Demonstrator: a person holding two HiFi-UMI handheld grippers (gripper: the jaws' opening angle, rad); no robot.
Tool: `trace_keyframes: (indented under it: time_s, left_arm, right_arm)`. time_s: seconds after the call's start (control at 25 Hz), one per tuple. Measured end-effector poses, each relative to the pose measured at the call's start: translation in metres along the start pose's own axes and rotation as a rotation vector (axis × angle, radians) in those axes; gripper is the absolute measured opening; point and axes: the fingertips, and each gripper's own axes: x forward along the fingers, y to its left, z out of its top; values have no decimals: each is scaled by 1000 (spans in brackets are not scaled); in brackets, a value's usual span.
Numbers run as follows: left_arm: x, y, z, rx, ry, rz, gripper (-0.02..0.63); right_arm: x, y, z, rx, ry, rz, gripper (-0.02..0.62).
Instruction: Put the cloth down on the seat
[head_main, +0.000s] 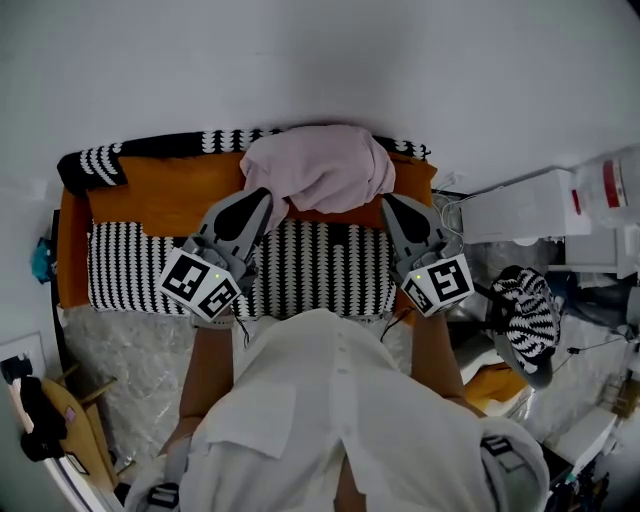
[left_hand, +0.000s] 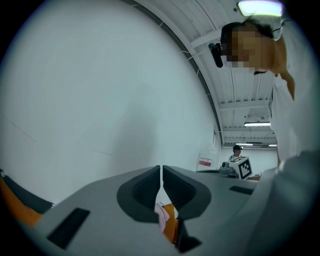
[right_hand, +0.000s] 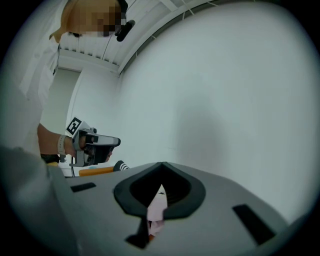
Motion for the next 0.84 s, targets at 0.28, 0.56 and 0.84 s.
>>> trace_keyframes:
  time_s: [0.28, 0.56, 0.84]
  left_arm:
    - [-1, 8, -2, -4, 7, 9, 26]
    - [-3, 13, -8, -15, 16, 25, 26]
    - [-4, 16, -13, -17, 13, 27, 26]
  right_arm:
    - [12, 4, -3, -5, 14, 26, 8]
    - [22, 9, -8, -3, 26, 62, 8]
    - [28, 10, -7, -14, 29, 79, 8]
